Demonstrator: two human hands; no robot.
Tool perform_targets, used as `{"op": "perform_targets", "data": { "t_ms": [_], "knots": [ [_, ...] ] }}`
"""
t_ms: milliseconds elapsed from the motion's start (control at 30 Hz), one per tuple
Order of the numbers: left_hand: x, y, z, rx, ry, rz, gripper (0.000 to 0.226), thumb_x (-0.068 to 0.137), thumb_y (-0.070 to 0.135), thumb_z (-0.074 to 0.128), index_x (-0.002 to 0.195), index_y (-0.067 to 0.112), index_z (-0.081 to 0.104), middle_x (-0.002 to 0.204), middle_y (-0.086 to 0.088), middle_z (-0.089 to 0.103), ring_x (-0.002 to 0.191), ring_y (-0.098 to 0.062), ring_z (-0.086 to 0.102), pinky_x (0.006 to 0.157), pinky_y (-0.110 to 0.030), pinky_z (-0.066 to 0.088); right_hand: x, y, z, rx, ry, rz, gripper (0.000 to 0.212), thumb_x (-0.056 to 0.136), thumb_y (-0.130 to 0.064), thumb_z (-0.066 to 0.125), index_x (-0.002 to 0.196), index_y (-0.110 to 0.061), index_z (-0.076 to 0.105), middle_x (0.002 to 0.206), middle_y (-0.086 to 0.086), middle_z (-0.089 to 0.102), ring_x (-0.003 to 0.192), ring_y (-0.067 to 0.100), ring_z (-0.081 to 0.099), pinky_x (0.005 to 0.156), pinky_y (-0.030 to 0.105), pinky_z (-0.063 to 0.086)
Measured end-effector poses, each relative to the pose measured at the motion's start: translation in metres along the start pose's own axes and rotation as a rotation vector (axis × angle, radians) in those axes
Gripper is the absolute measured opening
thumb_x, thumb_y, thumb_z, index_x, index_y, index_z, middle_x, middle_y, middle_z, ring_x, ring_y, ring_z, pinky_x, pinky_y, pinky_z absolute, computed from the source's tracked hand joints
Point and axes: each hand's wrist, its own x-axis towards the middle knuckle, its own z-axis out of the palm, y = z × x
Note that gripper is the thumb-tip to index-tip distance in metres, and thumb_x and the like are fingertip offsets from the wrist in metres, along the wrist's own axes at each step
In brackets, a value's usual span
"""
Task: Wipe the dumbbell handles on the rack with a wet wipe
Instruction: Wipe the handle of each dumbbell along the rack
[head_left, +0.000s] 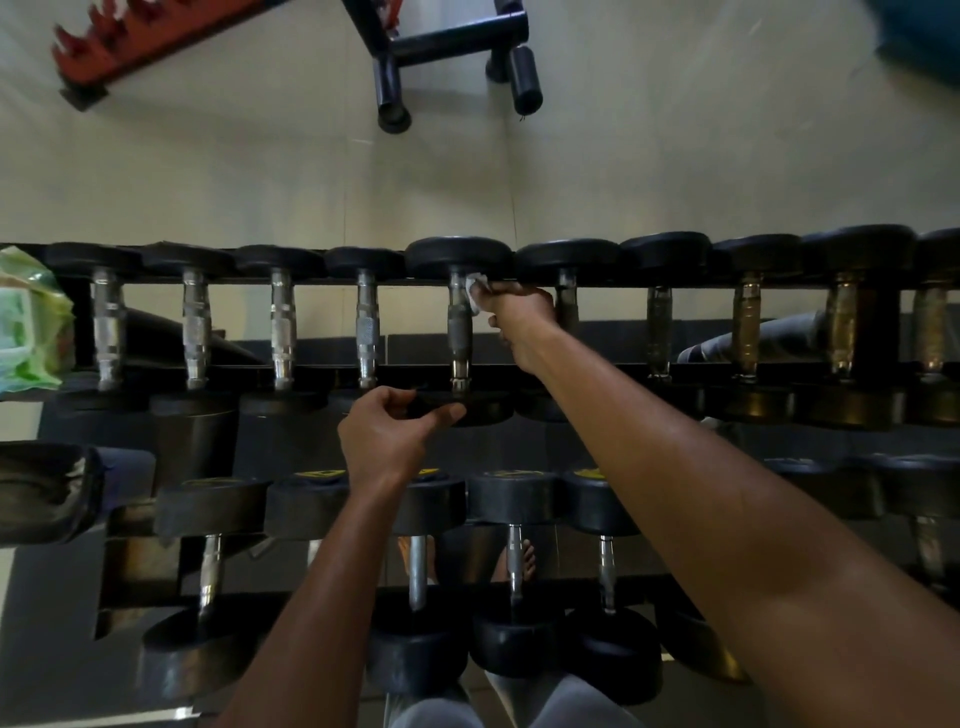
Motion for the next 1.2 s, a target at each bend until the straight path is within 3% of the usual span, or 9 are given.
{"op": "perform_targets", "data": {
  "t_ms": [167,333,467,600,767,900,967,1067,1200],
  "knots": [
    [0.000,-0.003,0.000,-0.028,0.020,-0.012,0.048,0.068,0.046,0.100,0.101,0.026,0.073,0.094,0.013,0.074,0.090,0.000,0.069,0.075,-0.016,0.051,-0.007,0.009,-0.005,-0.389,0.114,-0.546,0.017,0.094,-0.042,0.080,0.105,-0.030,0.082,0.095,-0.019,0.077,0.089,-0.003,0.068,0.073,0.019,0.049],
    [-0.010,-0.011,0.009,-0.143,0.099,-0.027,0.051,0.067,0.046,0.101,0.107,0.027,0.075,0.091,0.017,0.073,0.082,0.010,0.067,0.068,-0.003,0.047,-0.001,-0.001,0.003,-0.974,0.225,-1.101,0.017,0.106,-0.031,0.064,0.102,-0.026,0.080,0.078,-0.008,0.075,0.067,0.012,0.069,0.065,0.030,0.054],
    [-0.022,-0.022,0.020,-0.286,0.167,-0.029,0.060,0.066,0.057,0.099,0.115,0.033,0.075,0.104,0.013,0.077,0.098,0.000,0.072,0.090,-0.030,0.062,0.003,-0.004,0.000,-1.214,0.274,-1.308,0.013,0.102,-0.019,0.070,0.089,-0.019,0.073,0.070,-0.003,0.069,0.055,0.022,0.066,0.052,0.034,0.055],
    [-0.026,-0.026,0.028,-0.312,0.214,-0.018,0.067,0.064,0.069,0.096,0.120,0.039,0.074,0.116,0.012,0.075,0.110,-0.014,0.071,0.097,-0.044,0.062,0.002,-0.015,-0.008,-1.401,0.208,-1.386,0.010,0.104,-0.019,0.066,0.104,-0.022,0.075,0.080,-0.005,0.073,0.060,0.022,0.069,0.052,0.035,0.055],
    [-0.024,-0.029,0.028,-0.316,0.210,-0.014,0.066,0.065,0.066,0.096,0.120,0.037,0.074,0.119,0.013,0.073,0.112,-0.013,0.070,0.096,-0.039,0.061,-0.004,-0.028,-0.008,-1.628,0.108,-1.405,0.017,0.106,-0.022,0.063,0.118,-0.027,0.075,0.091,-0.009,0.078,0.066,0.019,0.073,0.054,0.028,0.046],
    [-0.023,-0.029,0.029,-0.330,0.212,-0.007,0.063,0.066,0.061,0.097,0.120,0.036,0.075,0.119,0.014,0.072,0.110,-0.008,0.069,0.091,-0.029,0.059,-0.008,-0.036,0.003,-1.672,0.023,-1.324,0.014,0.102,-0.016,0.067,0.110,-0.025,0.075,0.087,-0.004,0.078,0.069,0.023,0.074,0.061,0.032,0.050],
    [-0.022,-0.032,0.029,-0.339,0.210,-0.013,0.063,0.065,0.062,0.098,0.119,0.037,0.075,0.119,0.015,0.072,0.112,-0.004,0.067,0.095,-0.032,0.059,-0.012,-0.041,0.011,-1.704,-0.004,-1.256,0.013,0.102,-0.015,0.067,0.106,-0.025,0.074,0.080,-0.002,0.074,0.065,0.022,0.068,0.064,0.032,0.050],
    [-0.022,-0.036,0.030,-0.354,0.223,-0.010,0.065,0.063,0.070,0.095,0.118,0.042,0.075,0.120,0.016,0.073,0.115,-0.016,0.070,0.099,-0.044,0.060,-0.017,-0.043,0.018,-1.760,-0.002,-1.201,0.013,0.103,-0.015,0.065,0.103,-0.025,0.073,0.072,-0.002,0.068,0.060,0.021,0.064,0.064,0.034,0.055],
    [-0.026,-0.037,0.031,-0.357,0.221,0.020,0.062,0.069,0.065,0.094,0.122,0.041,0.075,0.122,0.016,0.073,0.117,-0.019,0.070,0.101,-0.046,0.060,-0.019,-0.044,0.022,-1.790,-0.109,-1.153,0.022,0.105,-0.020,0.059,0.114,-0.029,0.077,0.084,-0.007,0.075,0.071,0.020,0.070,0.072,0.039,0.062]
  ]
}}
